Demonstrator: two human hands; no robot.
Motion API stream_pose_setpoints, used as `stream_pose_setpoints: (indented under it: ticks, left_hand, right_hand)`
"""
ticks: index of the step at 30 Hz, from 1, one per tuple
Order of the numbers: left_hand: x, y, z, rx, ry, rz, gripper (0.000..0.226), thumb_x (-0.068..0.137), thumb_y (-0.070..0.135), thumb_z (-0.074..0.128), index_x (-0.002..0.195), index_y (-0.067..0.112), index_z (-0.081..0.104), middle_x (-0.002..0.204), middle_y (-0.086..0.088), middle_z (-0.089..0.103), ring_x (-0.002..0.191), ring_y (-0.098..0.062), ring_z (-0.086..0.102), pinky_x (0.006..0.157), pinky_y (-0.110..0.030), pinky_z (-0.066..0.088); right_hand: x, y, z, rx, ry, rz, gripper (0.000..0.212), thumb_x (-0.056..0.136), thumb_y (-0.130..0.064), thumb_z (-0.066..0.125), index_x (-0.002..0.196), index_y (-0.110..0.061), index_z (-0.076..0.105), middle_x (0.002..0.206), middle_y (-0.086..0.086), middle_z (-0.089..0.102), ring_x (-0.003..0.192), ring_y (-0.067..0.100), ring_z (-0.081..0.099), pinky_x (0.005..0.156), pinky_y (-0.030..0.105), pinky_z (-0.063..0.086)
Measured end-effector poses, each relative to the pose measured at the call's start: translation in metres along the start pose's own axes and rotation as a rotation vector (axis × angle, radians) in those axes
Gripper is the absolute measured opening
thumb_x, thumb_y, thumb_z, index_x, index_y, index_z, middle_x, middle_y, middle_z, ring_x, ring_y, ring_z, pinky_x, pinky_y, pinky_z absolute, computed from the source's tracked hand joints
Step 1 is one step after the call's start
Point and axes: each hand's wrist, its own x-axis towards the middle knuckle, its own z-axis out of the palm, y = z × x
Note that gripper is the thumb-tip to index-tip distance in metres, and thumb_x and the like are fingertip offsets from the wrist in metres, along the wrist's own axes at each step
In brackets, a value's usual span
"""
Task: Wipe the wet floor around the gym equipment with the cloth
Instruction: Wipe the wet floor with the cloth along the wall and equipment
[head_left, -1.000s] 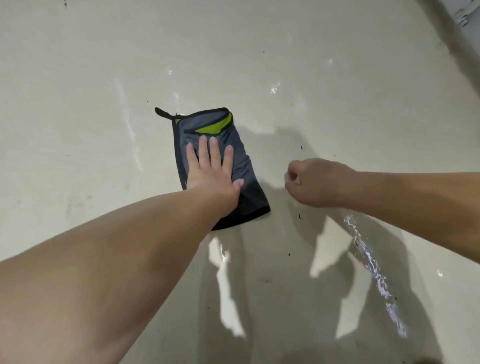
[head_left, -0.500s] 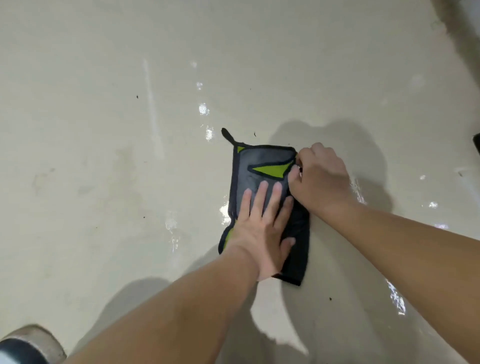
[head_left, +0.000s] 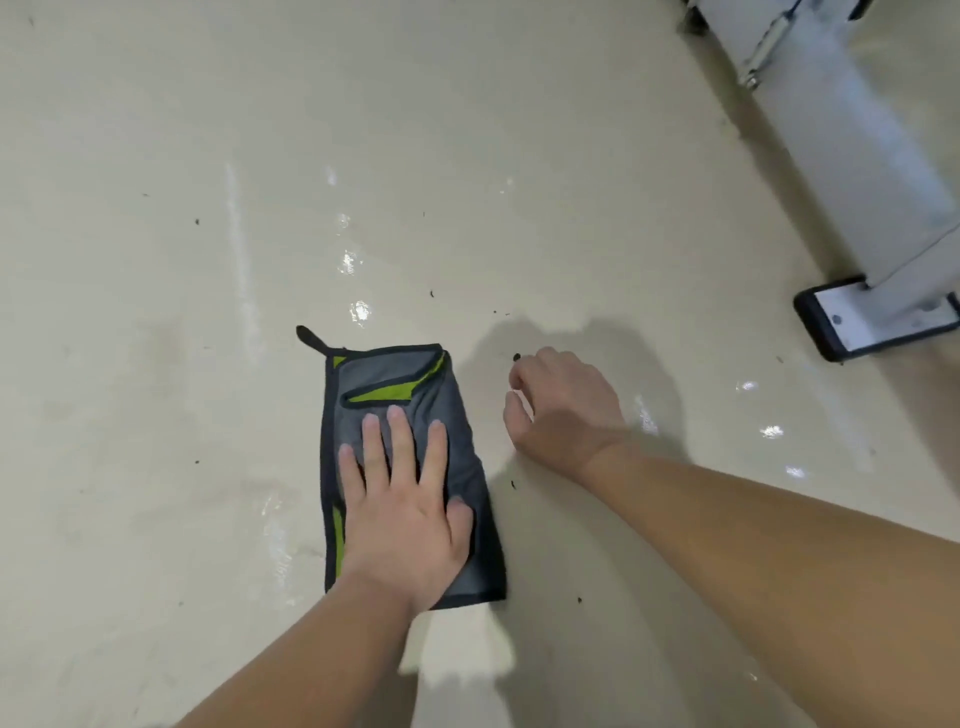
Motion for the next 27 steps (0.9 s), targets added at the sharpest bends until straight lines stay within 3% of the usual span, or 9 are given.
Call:
stream_pose_setpoints:
  ticks: [3, 7, 12, 19, 24, 27]
  left_hand:
    - [0.005, 0.015, 0.002, -0.029, -0.043, -0.055, 0.08, 0.093, 0.047, 0.023, 0.166, 0.014, 0.021, 0.172, -0.024, 0.014, 0.158, -0.051, 0.008, 0.122, -0.07, 0.005]
    - [0.032, 0.052, -0.008, -0.008, -0.096, 0.064, 0.08, 0.092, 0.048, 0.002, 0.164, 0.018, -0.016, 0.173, -0.015, -0.02, 0.157, -0.042, -0.023, 0.123, -0.067, -0.012]
    - [0.069, 0.134, -0.019, -0.037, -0.132, 0.356, 0.077, 0.102, 0.045, 0.029, 0.168, 0.022, -0.003, 0.175, -0.009, -0.016, 0.159, -0.037, -0.022, 0.124, -0.064, -0.015]
    - [0.075, 0.226, -0.019, 0.177, -0.291, 0.785, 0.069, 0.107, 0.047, 0.025, 0.168, 0.032, -0.003, 0.175, 0.0, -0.019, 0.158, -0.032, -0.027, 0.122, -0.063, -0.018]
    - [0.012, 0.171, 0.003, 0.139, -0.265, 1.074, 0.063, 0.106, 0.042, 0.028, 0.167, 0.032, 0.017, 0.177, 0.003, 0.005, 0.162, -0.028, -0.011, 0.124, -0.059, -0.019]
    - [-0.006, 0.113, -0.002, 0.097, -0.346, 1.132, 0.058, 0.108, 0.038, 0.032, 0.165, 0.032, 0.026, 0.176, 0.004, 0.012, 0.162, -0.023, -0.009, 0.124, -0.054, -0.022]
  right_hand:
    - [-0.03, 0.041, -0.028, -0.026, -0.072, 0.126, 0.011, 0.091, -0.032, 0.051, 0.091, -0.023, 0.058, 0.092, -0.006, 0.057, 0.09, 0.02, 0.053, 0.076, 0.036, 0.044]
    - [-0.076, 0.086, -0.053, 0.034, -0.089, 0.514, 0.015, 0.087, -0.036, 0.049, 0.08, -0.024, 0.054, 0.082, -0.009, 0.061, 0.08, 0.017, 0.06, 0.074, 0.034, 0.052]
    - [-0.117, 0.125, -0.07, 0.124, -0.058, 0.748, 0.017, 0.086, -0.037, 0.052, 0.078, -0.022, 0.055, 0.076, -0.008, 0.065, 0.075, 0.017, 0.061, 0.06, 0.03, 0.042]
    - [-0.134, 0.142, -0.089, 0.258, 0.051, 0.887, 0.016, 0.086, -0.034, 0.053, 0.078, -0.02, 0.053, 0.074, -0.003, 0.064, 0.072, 0.019, 0.059, 0.062, 0.035, 0.043]
    - [-0.116, 0.124, -0.089, 0.222, 0.006, 0.868, 0.013, 0.083, -0.033, 0.052, 0.077, -0.021, 0.053, 0.075, -0.004, 0.064, 0.075, 0.022, 0.06, 0.071, 0.037, 0.05]
    - [-0.095, 0.095, -0.085, 0.256, -0.068, 0.792, 0.016, 0.083, -0.035, 0.055, 0.078, -0.021, 0.055, 0.078, -0.003, 0.064, 0.073, 0.021, 0.058, 0.072, 0.038, 0.051]
